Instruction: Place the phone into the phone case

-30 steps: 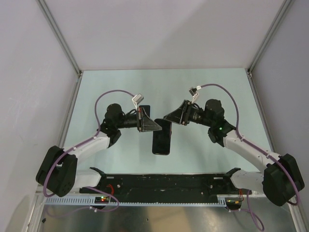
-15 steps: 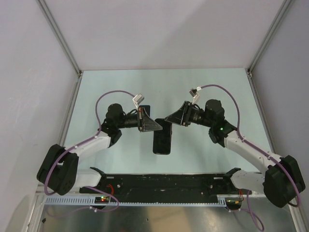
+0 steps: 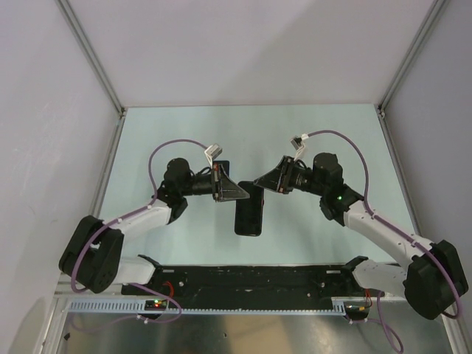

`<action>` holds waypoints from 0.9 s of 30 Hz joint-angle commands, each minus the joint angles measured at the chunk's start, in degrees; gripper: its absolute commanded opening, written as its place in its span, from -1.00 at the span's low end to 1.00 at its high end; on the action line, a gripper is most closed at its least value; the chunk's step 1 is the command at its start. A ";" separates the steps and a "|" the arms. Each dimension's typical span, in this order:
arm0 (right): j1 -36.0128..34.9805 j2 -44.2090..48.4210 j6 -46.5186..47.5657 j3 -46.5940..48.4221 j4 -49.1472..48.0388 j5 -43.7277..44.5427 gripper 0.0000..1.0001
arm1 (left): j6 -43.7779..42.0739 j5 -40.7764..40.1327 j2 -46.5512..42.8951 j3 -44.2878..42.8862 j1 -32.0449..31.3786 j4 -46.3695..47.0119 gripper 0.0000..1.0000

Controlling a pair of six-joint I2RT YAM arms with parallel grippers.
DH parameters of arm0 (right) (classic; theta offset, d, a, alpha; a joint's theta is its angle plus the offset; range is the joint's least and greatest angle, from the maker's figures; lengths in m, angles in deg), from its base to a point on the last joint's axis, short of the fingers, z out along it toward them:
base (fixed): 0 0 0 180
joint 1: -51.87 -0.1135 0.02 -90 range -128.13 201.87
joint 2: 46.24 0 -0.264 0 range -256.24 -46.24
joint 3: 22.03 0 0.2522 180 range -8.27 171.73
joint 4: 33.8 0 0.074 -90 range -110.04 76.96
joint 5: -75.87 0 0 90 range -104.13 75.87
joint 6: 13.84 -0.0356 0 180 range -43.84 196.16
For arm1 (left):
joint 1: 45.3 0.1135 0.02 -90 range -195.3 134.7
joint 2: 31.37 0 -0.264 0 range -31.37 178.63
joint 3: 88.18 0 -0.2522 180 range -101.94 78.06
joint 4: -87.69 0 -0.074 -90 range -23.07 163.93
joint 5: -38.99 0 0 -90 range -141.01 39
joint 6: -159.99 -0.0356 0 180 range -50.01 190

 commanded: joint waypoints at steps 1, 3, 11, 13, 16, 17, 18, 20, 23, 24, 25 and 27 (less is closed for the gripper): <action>-1.64 2.50 2.20 2.31 1.60 2.09 -0.87 | 1.00 -3.67 0.71 -1.00 0.04 1.20 -1.00; -2.61 2.66 3.60 3.30 4.17 4.71 -0.97 | 0.98 -4.11 0.96 -0.98 0.06 1.20 -1.00; -10.08 2.98 9.86 9.49 18.62 25.84 -1.00 | 0.59 -6.38 1.62 -0.89 0.04 0.30 -1.00; -11.18 2.78 10.39 10.61 20.86 29.33 -1.00 | 0.42 -6.70 1.78 -0.89 0.04 0.05 -1.00; -11.85 2.71 10.20 11.70 23.29 33.35 -1.00 | 0.21 -7.17 1.84 -0.92 0.04 -0.40 -1.00; -12.08 2.68 10.25 12.29 24.28 35.13 -1.00 | 0.08 -7.31 1.85 -0.95 0.04 -0.57 -1.00; -12.85 2.67 10.46 12.98 25.87 37.56 -1.00 | -0.03 -7.42 1.90 -0.92 0.04 -0.74 -1.00; -14.25 2.46 11.22 14.51 28.14 40.71 -1.00 | -0.22 -7.62 2.05 -0.96 0.08 -0.97 -1.00; -15.62 2.37 11.92 16.09 30.36 43.50 -0.97 | -0.38 -7.81 2.19 -1.09 0.06 -1.11 -1.00; -16.42 2.29 12.17 16.64 31.07 45.17 -0.91 | -0.39 -7.94 2.25 -1.12 0.05 -1.14 -1.00; -17.18 2.16 12.42 17.31 31.82 46.31 -0.87 | -0.44 -8.09 2.32 -1.18 0.04 -1.15 -1.00; -17.99 2.14 12.73 18.34 32.84 47.80 -0.72 | -0.48 -8.33 2.41 -1.27 0.04 -1.12 -1.00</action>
